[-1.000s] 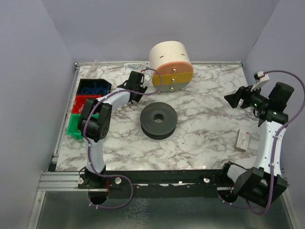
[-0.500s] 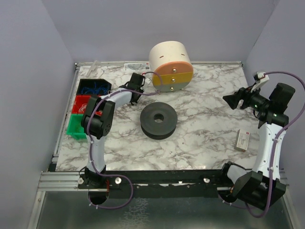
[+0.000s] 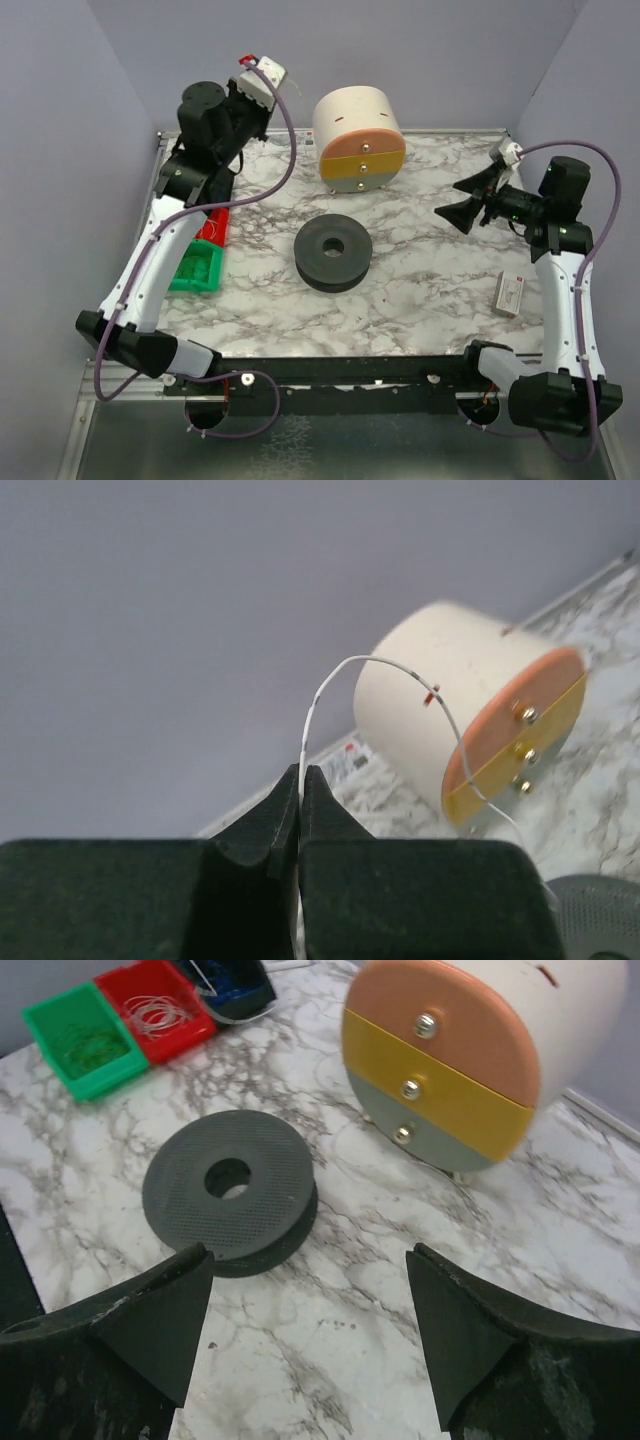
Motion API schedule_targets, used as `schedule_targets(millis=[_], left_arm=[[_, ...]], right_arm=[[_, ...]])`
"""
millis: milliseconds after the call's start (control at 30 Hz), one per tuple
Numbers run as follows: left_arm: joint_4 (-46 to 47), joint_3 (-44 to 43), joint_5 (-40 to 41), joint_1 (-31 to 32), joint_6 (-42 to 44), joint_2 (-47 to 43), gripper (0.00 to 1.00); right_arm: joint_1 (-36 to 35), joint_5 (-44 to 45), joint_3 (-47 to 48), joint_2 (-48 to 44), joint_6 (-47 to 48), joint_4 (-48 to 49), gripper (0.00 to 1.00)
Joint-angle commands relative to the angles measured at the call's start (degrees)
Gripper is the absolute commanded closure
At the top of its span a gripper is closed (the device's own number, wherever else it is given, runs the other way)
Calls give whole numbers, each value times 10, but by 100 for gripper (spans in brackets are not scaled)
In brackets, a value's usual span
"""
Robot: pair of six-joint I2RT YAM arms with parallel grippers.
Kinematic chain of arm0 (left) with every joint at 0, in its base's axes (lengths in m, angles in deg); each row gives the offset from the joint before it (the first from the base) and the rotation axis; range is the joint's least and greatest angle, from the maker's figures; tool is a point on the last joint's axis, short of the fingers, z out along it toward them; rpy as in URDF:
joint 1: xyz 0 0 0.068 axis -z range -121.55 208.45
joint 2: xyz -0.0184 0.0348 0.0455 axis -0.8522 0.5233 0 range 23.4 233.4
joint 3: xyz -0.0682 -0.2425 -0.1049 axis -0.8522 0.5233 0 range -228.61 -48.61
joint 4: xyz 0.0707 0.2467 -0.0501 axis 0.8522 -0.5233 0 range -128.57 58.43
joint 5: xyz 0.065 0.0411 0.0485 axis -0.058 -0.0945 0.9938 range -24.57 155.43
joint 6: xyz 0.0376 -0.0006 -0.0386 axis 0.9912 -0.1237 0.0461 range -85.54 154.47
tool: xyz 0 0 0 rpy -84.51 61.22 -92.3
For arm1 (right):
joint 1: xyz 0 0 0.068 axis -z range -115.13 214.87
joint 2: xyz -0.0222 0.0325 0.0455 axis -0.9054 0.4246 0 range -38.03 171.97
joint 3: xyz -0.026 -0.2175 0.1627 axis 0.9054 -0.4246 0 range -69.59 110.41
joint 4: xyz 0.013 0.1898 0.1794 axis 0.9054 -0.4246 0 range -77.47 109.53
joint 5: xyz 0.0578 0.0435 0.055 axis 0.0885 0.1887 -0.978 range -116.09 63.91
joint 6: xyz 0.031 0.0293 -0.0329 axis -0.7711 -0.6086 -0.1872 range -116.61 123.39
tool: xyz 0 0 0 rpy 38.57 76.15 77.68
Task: Wrap the cables
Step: Pick up the cable at the center of the board.
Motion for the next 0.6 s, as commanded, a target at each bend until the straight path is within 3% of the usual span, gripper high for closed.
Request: schedule_targets(millis=[0, 133, 233, 400, 500, 567], left_arm=[[-39, -81, -107, 5, -34, -8, 100], [-54, -149, -163, 5, -87, -1, 100], [-51, -172, -199, 7, -136, 4, 100], [-21, -165, -224, 8, -204, 9, 100], [-10, -171, -221, 8, -225, 14, 100], [-5, -181, -223, 7, -237, 18, 100]], right_arm=[[-79, 10, 28, 27, 49, -22, 15], [-145, 6, 56, 70, 62, -21, 14], [-209, -39, 80, 95, 123, -51, 10], [-316, -27, 46, 98, 62, 116, 2], [-380, 20, 49, 120, 53, 169, 0], [-413, 63, 61, 151, -3, 216, 0]])
